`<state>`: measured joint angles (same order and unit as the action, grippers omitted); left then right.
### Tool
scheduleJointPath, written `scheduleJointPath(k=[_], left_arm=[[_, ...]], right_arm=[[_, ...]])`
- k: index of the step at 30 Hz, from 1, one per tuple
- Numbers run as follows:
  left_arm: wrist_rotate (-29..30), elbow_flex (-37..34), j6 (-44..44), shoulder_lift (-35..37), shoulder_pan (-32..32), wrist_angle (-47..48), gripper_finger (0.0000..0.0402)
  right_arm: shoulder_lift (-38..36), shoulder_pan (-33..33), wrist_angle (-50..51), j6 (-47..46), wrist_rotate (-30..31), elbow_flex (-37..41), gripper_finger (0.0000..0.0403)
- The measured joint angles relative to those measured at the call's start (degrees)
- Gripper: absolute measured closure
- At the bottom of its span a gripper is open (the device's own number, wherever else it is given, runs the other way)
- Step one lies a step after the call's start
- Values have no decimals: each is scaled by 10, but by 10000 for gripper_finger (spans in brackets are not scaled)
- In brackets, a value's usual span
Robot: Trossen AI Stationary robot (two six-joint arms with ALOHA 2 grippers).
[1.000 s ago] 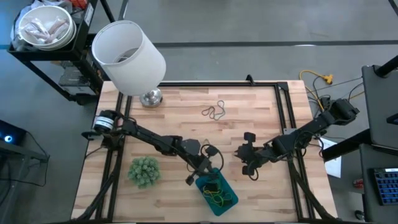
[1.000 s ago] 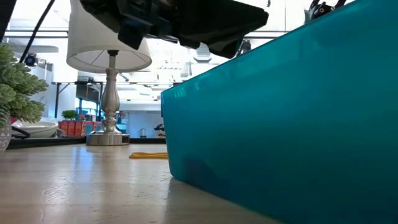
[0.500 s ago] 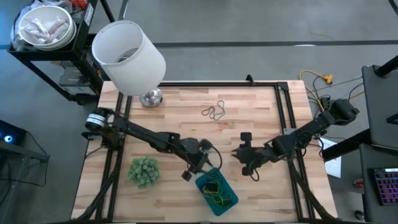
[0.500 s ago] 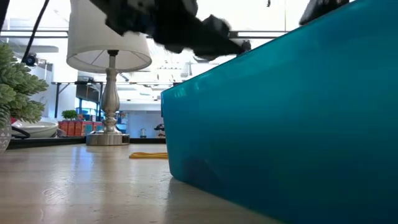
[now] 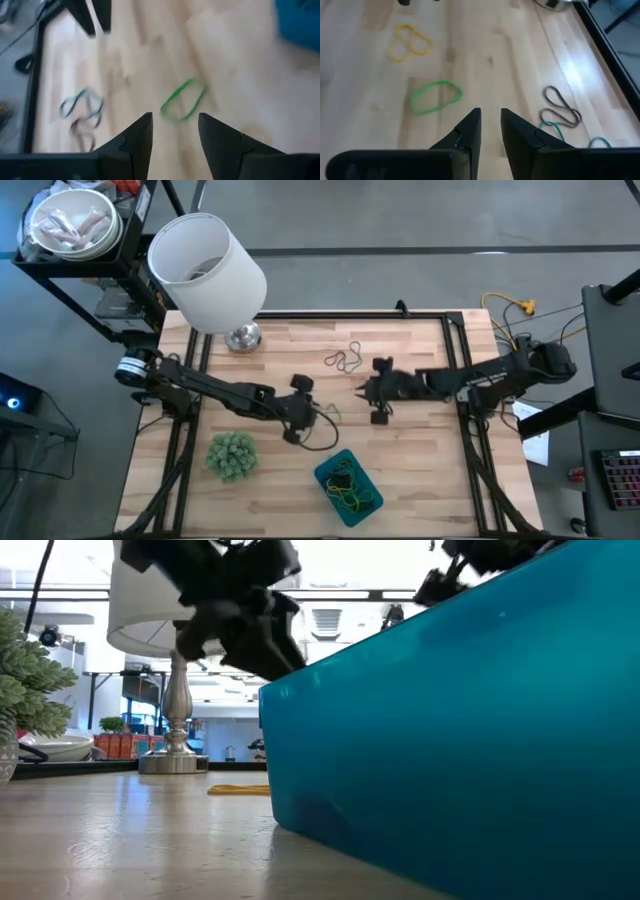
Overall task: Pick and place rubber bands into bin
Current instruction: Put the blue rubber band into the blue bin
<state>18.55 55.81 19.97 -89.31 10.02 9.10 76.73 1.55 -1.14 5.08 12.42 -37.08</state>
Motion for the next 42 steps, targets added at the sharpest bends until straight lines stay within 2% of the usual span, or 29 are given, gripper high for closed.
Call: scheduleJointPath(k=[5,9,13,21,31,42], left_arm=[[55,-37,6,16,-28,4,258],[60,-55,20,21,-68,-15,258],[60,-59,44,22,-105,-36,258],[59,-67,46,22,-149,-40,259],[58,-68,45,22,-149,-39,259],[58,-72,45,22,-149,-40,259]], right_arm=[[15,-89,-9,14,-81,0,334],[42,-148,-12,16,-163,-7,319],[86,-175,-14,31,-201,-25,293],[188,-184,-7,78,-201,-89,258],[246,-237,142,41,-200,-187,272],[293,-242,160,53,-216,-224,277]])
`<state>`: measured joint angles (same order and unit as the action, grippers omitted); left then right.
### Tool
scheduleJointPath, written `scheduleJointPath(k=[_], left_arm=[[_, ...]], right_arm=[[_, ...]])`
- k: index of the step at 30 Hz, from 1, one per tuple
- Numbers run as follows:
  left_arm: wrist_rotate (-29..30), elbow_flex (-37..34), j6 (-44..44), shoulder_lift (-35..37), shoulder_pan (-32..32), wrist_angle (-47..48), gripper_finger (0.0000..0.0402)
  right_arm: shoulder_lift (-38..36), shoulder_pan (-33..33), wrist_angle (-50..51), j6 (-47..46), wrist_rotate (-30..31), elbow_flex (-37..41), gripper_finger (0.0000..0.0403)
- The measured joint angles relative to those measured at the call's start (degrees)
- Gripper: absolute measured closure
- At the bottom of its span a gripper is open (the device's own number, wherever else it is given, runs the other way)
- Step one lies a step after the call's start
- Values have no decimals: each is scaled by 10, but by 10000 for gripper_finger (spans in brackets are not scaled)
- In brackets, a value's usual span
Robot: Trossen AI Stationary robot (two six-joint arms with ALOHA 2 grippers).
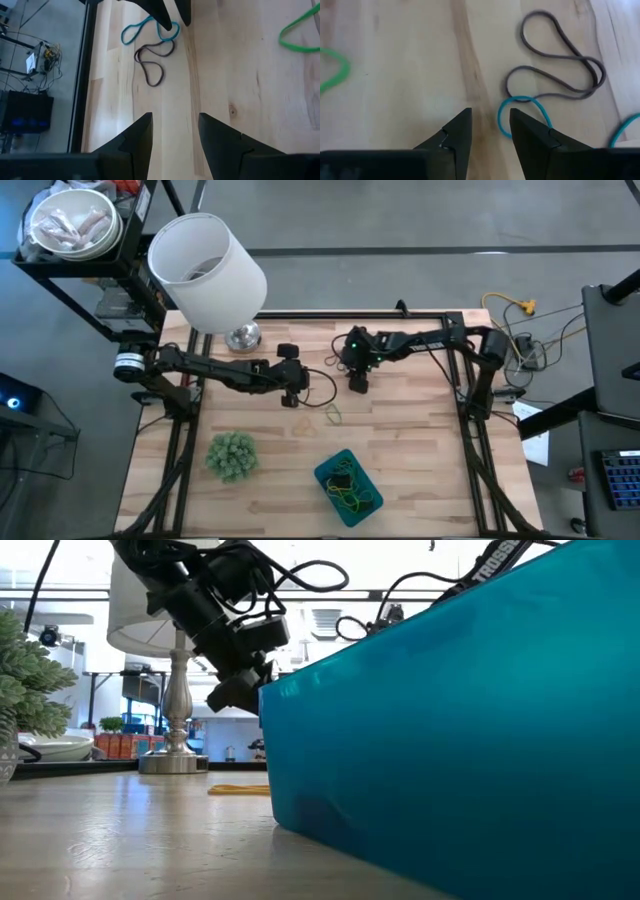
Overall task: Pick and place rubber bands into bin
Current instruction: Put the blue rubber band into the blue bin
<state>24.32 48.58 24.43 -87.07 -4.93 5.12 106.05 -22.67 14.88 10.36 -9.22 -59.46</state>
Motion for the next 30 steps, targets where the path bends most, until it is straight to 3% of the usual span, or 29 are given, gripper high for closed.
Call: scheduleJointPath(k=[23,30], left_arm=[[0,-2,0,0,0,-1,259],[0,-2,0,0,0,-1,259]], right_arm=[[35,-1,8,-39,30,-15,299],[39,-2,17,-46,43,-24,323]])
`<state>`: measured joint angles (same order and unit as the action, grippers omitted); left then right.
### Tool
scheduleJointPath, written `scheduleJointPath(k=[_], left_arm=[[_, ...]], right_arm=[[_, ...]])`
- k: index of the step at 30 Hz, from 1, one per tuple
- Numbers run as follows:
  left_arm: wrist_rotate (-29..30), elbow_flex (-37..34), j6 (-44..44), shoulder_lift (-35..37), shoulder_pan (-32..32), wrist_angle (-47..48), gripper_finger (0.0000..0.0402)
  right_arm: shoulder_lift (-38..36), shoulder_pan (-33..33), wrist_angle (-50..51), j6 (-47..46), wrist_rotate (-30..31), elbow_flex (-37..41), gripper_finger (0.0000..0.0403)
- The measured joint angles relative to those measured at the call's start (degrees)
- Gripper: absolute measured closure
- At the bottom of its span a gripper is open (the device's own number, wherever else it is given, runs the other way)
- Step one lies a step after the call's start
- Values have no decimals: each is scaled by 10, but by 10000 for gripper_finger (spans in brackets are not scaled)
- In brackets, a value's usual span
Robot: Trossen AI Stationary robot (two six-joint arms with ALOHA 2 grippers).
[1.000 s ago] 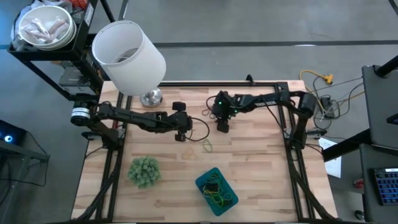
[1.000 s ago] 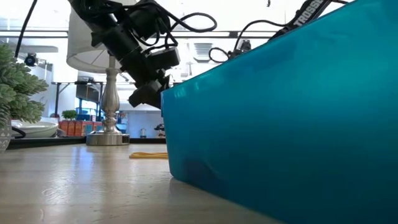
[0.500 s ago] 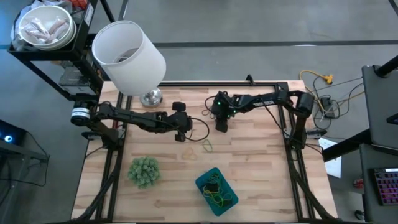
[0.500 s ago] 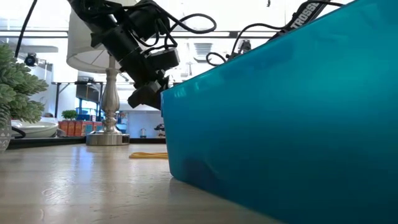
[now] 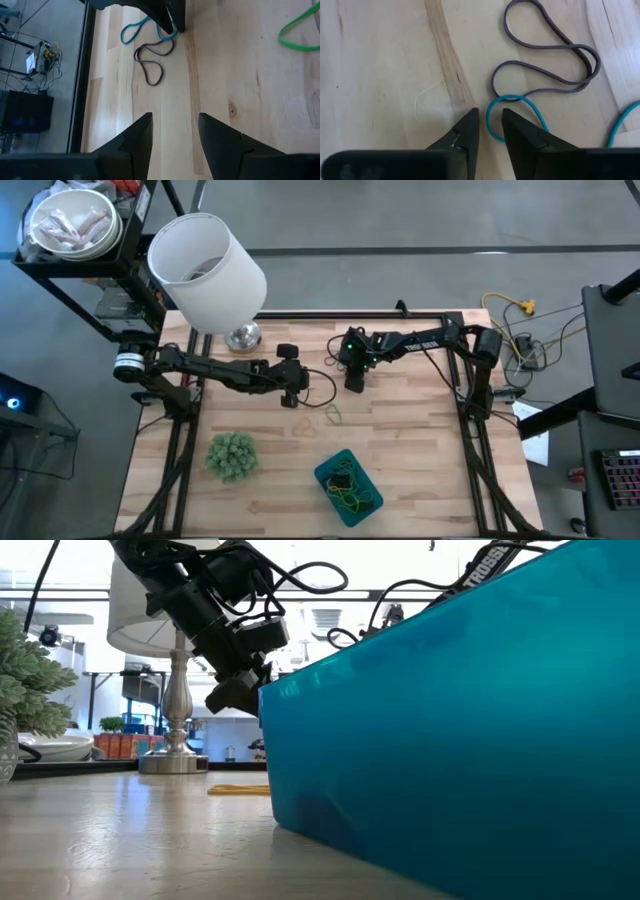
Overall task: Pick and place rubber bands into bin
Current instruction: Put the blue rubber band into the blue bin
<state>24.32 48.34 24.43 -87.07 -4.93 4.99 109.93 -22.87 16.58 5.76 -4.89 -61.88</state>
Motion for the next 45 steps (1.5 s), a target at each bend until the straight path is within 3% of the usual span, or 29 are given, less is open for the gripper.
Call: scheduleJointPath(k=[9,17,32,45], left_arm=[[0,0,0,0,0,0,259],[0,0,0,0,0,0,259],[0,0,-1,0,0,0,259],[0,0,-1,0,0,-4,259]], right_arm=[[1,-1,11,-2,5,-2,388],[-20,3,29,-2,10,2,395],[-189,27,47,9,7,2,395],[-331,120,51,54,5,1,395]])
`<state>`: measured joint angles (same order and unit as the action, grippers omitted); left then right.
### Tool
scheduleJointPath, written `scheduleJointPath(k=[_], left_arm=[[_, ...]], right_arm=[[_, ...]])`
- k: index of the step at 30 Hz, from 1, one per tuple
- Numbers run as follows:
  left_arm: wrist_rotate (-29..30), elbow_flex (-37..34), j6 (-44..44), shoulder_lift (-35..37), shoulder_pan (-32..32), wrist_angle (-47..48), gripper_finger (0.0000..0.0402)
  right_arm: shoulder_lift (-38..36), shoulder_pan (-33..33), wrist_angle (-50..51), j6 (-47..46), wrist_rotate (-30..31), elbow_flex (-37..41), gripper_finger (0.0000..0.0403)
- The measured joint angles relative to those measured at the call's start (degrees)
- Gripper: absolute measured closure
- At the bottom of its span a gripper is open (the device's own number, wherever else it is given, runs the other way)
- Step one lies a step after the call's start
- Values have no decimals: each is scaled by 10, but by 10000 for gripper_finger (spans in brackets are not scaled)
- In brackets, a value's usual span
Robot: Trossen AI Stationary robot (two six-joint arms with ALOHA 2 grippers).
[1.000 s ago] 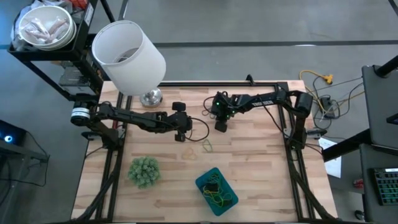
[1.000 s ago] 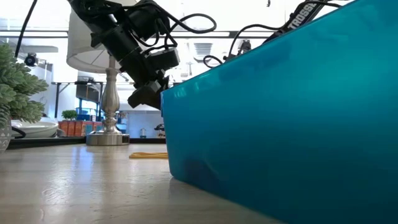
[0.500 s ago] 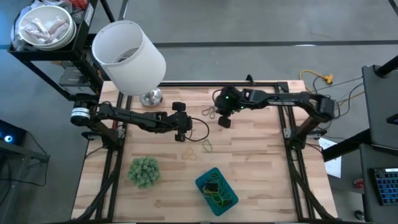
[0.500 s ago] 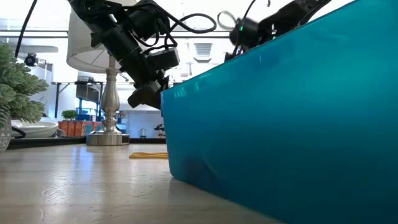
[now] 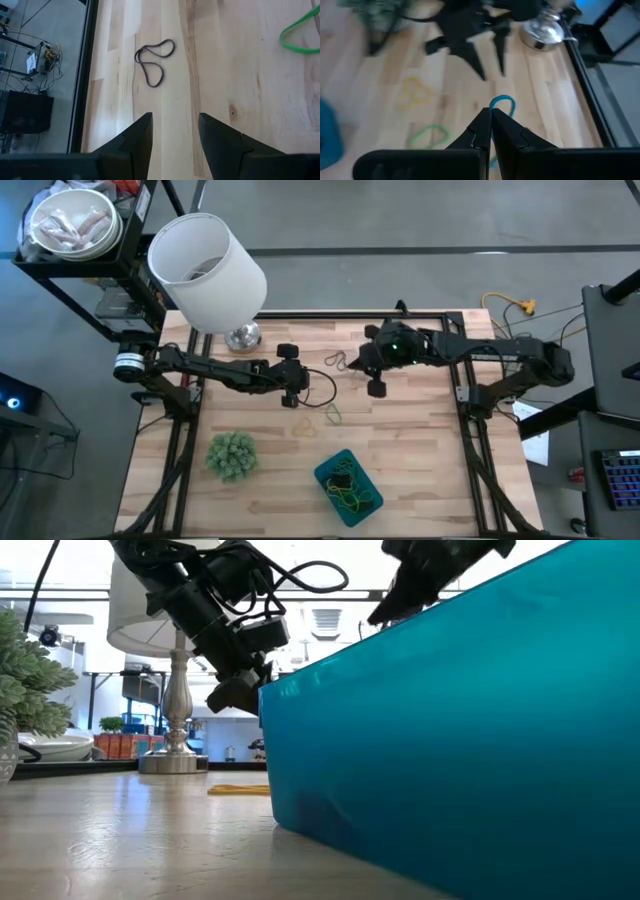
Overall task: Pick and place rubber bands into bin
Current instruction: Put the blue rubber band into the blue bin
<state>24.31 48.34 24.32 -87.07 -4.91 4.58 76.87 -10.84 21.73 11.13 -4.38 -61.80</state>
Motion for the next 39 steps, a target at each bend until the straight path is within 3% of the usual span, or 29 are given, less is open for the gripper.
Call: scheduleJointPath(k=[13,21,39], left_arm=[[0,0,3,0,0,-7,259],[0,2,3,0,0,-24,259],[0,2,0,0,1,-41,259]], right_arm=[[-18,118,60,5,-21,0,395],[3,184,59,-42,-36,1,395],[48,301,-36,-92,-36,2,395]])
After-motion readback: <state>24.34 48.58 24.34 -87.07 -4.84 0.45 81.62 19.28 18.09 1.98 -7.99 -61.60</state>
